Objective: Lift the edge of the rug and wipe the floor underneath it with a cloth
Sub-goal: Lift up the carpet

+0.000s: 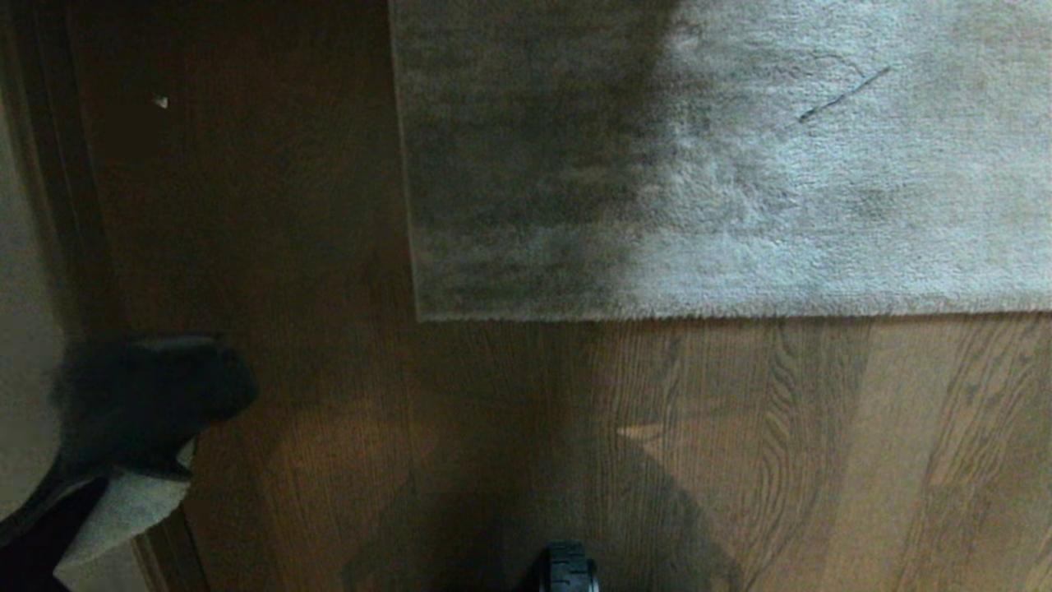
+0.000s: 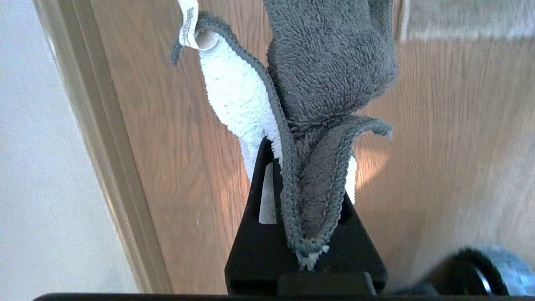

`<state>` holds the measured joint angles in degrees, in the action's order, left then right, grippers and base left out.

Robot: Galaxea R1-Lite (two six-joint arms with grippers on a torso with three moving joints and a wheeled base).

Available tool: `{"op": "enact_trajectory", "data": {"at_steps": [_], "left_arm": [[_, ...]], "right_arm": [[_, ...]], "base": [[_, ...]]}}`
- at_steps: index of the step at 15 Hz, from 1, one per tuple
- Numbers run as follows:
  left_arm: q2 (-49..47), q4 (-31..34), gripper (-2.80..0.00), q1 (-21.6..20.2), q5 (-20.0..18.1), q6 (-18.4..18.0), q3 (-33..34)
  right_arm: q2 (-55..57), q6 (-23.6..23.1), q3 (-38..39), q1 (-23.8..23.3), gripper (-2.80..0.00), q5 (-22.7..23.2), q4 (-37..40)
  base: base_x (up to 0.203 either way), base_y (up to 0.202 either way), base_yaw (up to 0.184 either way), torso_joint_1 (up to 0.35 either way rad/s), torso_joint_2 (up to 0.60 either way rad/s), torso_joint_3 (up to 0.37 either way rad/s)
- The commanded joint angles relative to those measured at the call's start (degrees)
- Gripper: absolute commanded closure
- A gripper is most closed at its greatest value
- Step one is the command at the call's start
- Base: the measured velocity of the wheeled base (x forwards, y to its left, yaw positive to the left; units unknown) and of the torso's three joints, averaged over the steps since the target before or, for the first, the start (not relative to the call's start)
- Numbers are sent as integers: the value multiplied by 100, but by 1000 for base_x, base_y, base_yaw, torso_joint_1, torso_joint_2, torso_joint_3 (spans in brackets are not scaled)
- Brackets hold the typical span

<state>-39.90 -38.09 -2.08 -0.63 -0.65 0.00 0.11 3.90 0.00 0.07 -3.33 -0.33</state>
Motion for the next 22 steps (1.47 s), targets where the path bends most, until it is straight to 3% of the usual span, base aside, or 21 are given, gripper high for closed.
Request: {"op": "enact_trajectory", "data": {"at_steps": [1, 7, 13, 18, 22], "left_arm": [[780, 550, 0, 17, 0, 1, -3], [1761, 1892, 0, 322, 17, 0, -3], [2813, 3163, 0, 323, -7, -22, -6], [3258, 3715, 0, 287, -33, -32, -7], [3611, 3779, 0, 228, -13, -23, -4]], "right_arm": [[-2, 5, 0, 1, 0, -1, -2], [-2, 2, 0, 1, 0, -1, -2], [-2, -3, 0, 1, 0, -1, -2], [-2, -1, 0, 1, 0, -1, -2], [-2, 5, 0, 1, 0, -1, -2]], "base": [[0, 0, 0, 0, 0, 0], [0, 0, 0, 0, 0, 0], [0, 0, 0, 0, 0, 0], [0, 0, 0, 0, 0, 0], [0, 0, 0, 0, 0, 0]]}}
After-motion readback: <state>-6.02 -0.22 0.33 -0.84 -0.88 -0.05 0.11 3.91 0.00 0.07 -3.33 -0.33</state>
